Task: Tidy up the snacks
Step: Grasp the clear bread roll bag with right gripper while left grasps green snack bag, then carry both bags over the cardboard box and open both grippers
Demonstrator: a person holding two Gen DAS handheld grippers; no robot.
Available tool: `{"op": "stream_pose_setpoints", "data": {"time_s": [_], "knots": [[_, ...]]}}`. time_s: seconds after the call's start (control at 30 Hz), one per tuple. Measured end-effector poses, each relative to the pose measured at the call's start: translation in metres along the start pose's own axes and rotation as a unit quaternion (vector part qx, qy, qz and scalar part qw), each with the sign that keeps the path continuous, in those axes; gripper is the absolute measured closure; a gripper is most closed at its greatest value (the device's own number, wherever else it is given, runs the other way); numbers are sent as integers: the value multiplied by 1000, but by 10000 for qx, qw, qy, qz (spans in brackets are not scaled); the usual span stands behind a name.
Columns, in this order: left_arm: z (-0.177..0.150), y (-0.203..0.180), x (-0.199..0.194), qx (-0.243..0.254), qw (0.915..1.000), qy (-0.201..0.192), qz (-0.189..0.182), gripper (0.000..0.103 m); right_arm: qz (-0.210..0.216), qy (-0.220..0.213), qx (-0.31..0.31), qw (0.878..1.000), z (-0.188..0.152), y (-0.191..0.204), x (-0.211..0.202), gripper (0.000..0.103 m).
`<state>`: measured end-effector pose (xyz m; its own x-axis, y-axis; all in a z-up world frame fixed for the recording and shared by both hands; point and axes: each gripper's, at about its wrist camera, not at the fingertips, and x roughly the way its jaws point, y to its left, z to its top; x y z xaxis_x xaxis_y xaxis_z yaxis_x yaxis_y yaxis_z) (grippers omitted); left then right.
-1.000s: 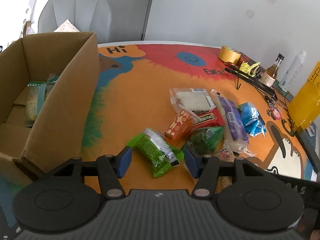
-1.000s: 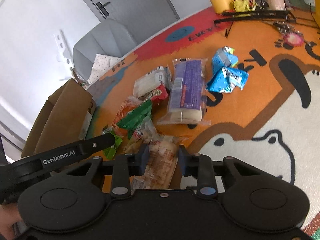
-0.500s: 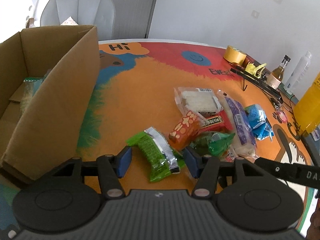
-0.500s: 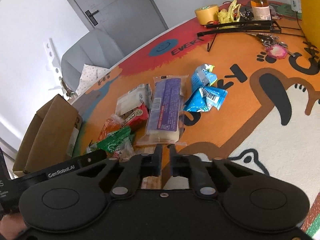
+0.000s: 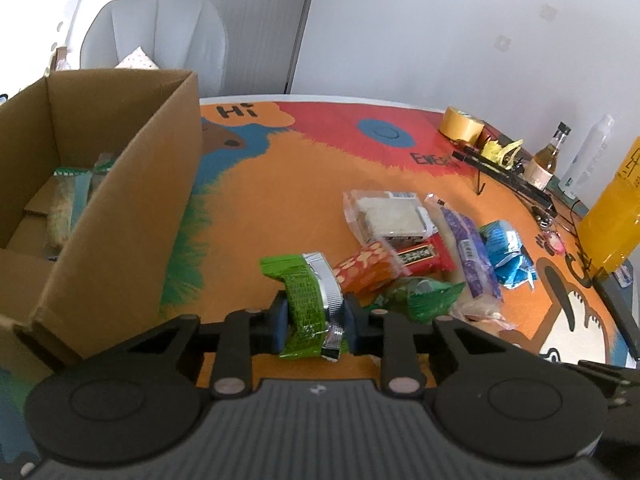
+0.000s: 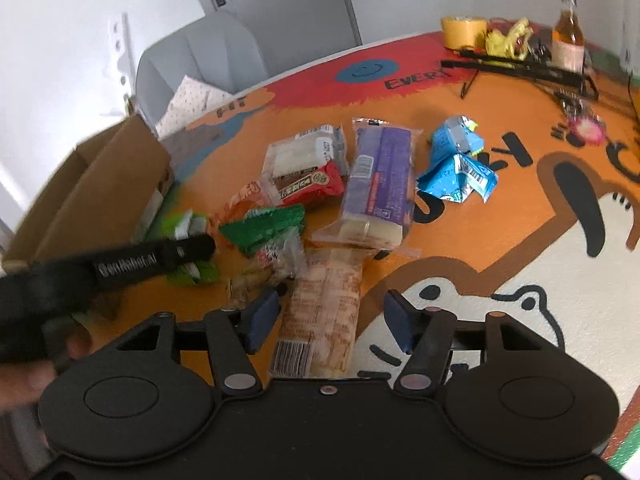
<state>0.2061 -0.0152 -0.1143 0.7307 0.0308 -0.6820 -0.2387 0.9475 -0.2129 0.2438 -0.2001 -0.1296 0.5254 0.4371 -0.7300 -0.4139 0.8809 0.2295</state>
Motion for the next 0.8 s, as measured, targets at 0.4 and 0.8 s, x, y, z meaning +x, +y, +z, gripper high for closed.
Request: {"op": "stream_pose_setpoints", "data": {"time_s": [0.4,0.8], "knots": [[1,-5,-23,122,9998,-164,-60,77,-444,-360,-277,9980,-3,-9,-11,70],[17,-4,-52,174,9984,-536,-11,77,-239,-862,-204,9958,18,-4,-31,71]]}}
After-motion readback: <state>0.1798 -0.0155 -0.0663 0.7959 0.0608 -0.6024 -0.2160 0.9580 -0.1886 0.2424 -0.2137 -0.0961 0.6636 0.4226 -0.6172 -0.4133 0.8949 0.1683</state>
